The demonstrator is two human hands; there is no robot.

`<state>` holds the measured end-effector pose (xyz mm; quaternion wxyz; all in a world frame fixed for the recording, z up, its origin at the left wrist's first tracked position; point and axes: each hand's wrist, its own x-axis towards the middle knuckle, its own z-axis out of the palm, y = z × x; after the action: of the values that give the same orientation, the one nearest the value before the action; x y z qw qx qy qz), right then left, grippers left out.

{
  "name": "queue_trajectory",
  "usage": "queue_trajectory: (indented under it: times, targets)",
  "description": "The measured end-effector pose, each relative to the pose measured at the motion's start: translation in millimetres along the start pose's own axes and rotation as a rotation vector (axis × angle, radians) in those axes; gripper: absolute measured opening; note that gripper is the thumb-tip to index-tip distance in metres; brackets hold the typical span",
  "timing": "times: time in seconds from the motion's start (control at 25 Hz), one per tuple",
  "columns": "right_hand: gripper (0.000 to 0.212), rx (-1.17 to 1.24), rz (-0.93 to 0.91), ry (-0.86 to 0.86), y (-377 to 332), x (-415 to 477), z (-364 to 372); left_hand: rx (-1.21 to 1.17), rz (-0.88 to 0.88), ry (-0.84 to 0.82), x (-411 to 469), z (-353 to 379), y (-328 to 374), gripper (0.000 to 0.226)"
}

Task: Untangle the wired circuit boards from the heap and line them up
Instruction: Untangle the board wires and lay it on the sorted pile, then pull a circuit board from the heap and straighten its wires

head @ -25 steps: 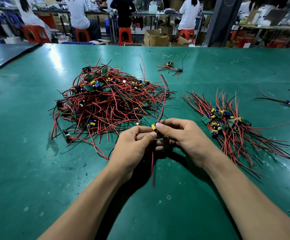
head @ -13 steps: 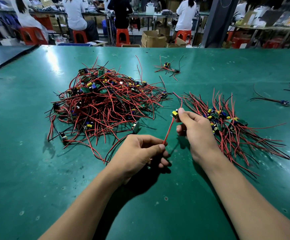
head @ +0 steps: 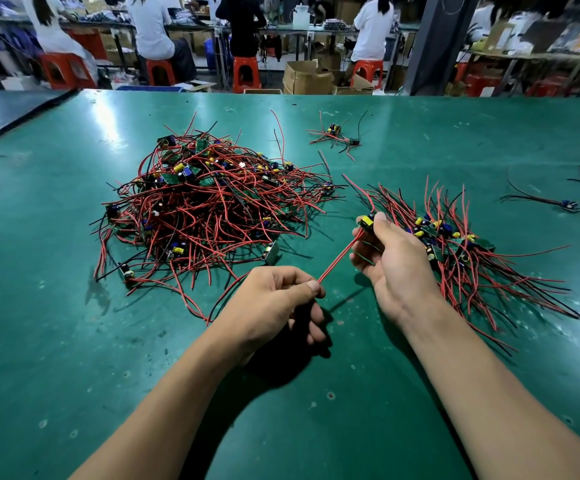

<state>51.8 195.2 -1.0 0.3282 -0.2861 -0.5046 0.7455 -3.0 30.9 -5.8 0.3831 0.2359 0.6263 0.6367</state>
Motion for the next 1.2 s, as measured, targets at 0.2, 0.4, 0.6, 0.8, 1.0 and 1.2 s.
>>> queue_trajectory:
  times: [0.2, 0.4, 0.6, 0.8, 1.0, 1.2]
  targets:
    - [0.029, -0.428, -0.243, -0.009, 5.1, 5.0, -8.4, 0.003, -0.012, -0.015, 1.2, -5.2, -2.9, 0.013]
    - [0.031, -0.344, -0.172, 0.069, -1.2, 11.8, -16.6, 0.035, 0.070, 0.032, 2.6, -6.3, -6.8, 0.023]
    - [0.035, -0.929, -0.205, 0.156, -12.3, 16.4, -39.1, 0.399, 0.272, 0.274, -0.5, -11.6, -6.6, 0.037]
    - [0.025, -1.416, -0.238, 0.219, -10.7, 11.6, -44.1, 0.565, 0.406, 0.402, 1.8, -8.6, -8.4, 0.034]
    - [0.024, -1.158, -0.580, 0.068, -4.9, 1.8, -25.7, 0.592, 0.448, 0.588, 7.0, -13.5, -10.3, 0.018]
    - [0.024, -1.319, -0.486, -0.159, 14.0, -4.3, -14.8, 0.649, 0.394, 0.646, 9.9, -18.7, -11.0, 0.014]
